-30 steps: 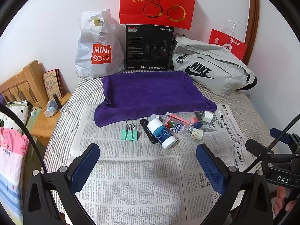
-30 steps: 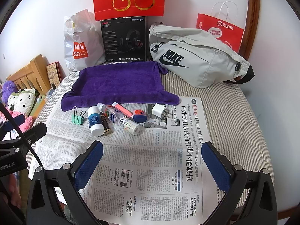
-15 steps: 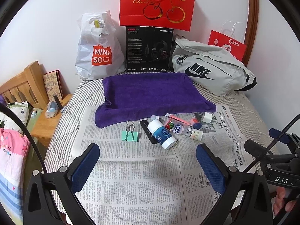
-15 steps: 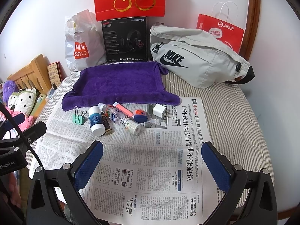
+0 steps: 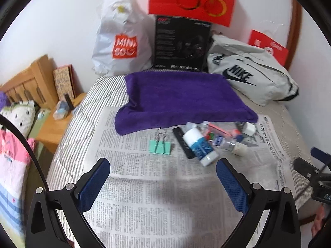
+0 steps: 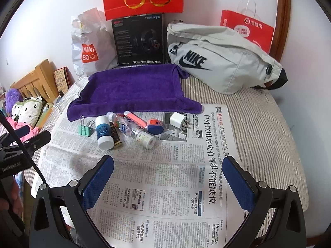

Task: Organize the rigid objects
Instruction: 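Grasp the green binder clip with the left tool while the right tool grasps the white charger plug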

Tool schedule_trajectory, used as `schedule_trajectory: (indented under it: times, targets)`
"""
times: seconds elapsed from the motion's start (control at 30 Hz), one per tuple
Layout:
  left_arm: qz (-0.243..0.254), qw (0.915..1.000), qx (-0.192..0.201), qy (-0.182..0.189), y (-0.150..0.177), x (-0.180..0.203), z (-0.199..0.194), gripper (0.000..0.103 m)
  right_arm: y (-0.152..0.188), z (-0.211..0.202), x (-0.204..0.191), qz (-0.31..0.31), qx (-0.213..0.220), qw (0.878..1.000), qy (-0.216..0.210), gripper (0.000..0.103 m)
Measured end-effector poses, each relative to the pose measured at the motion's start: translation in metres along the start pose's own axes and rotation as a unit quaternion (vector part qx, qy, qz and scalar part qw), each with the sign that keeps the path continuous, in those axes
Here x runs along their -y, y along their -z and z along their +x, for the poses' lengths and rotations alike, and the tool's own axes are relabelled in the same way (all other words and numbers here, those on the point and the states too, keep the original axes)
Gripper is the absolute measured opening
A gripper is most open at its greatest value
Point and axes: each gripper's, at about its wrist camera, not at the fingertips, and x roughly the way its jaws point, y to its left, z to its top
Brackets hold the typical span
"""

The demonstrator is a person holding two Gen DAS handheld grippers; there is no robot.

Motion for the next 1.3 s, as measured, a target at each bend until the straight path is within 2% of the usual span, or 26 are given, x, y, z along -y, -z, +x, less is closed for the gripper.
schedule_trajectory:
  times: [0.2,0.37,0.47,0.5,0.67,0.8,0.87,0.97,1.03,1.1,1.17,1.3]
  targets:
    - [0.004,0.9994,-0.029,-0.018,0.003,-0.008,0.052,0.103,0.000,0.015,0.012,0.011,-0.007,1.000,-0.011,0.103]
    - [0.022,0.9984,-0.050,-0.013,0.003,-0.010,0.091,0.101,0.001,0.031,0.019,0.007,-0.022,1.000,-0.011,0.103]
    - [0.026,0.9978,-0.060,-0.013,0.002,-0.010,0.113,0.096,0.001,0.039,0.021,0.009,-0.020,1.000,0.001,0.103]
    - [0.029,0.9975,-0.064,-0.010,0.001,-0.009,0.120,0.091,0.001,0.040,0.022,0.009,-0.018,1.000,0.001,0.103]
    - [0.027,0.9981,-0.055,0.006,-0.003,-0.009,0.135,0.090,0.000,0.053,0.027,0.014,-0.023,0.999,-0.021,0.102]
    - [0.025,0.9981,-0.051,0.025,-0.006,-0.013,0.143,0.081,-0.002,0.068,0.030,0.015,-0.039,0.999,-0.020,0.101]
    - [0.041,0.9978,-0.049,0.020,-0.004,-0.011,0.143,0.077,-0.001,0.075,0.030,0.012,-0.049,0.999,-0.016,0.101]
    - [0.059,0.9973,-0.042,0.011,-0.001,-0.010,0.141,0.067,0.000,0.086,0.029,0.007,-0.063,0.998,-0.012,0.101]
    - [0.064,0.9969,-0.039,0.021,-0.001,-0.009,0.140,0.059,-0.001,0.092,0.028,0.006,-0.068,0.998,-0.012,0.101]
    - [0.068,0.9965,-0.039,0.031,-0.002,-0.008,0.139,0.044,-0.003,0.098,0.028,0.009,-0.071,0.997,-0.017,0.101]
    - [0.077,0.9956,-0.040,0.036,-0.003,-0.005,0.140,0.039,-0.006,0.103,0.028,0.013,-0.074,0.997,-0.025,0.101]
    - [0.082,0.9953,-0.038,0.036,-0.003,-0.001,0.141,0.039,-0.018,0.117,0.032,0.022,-0.068,0.997,-0.036,0.100]
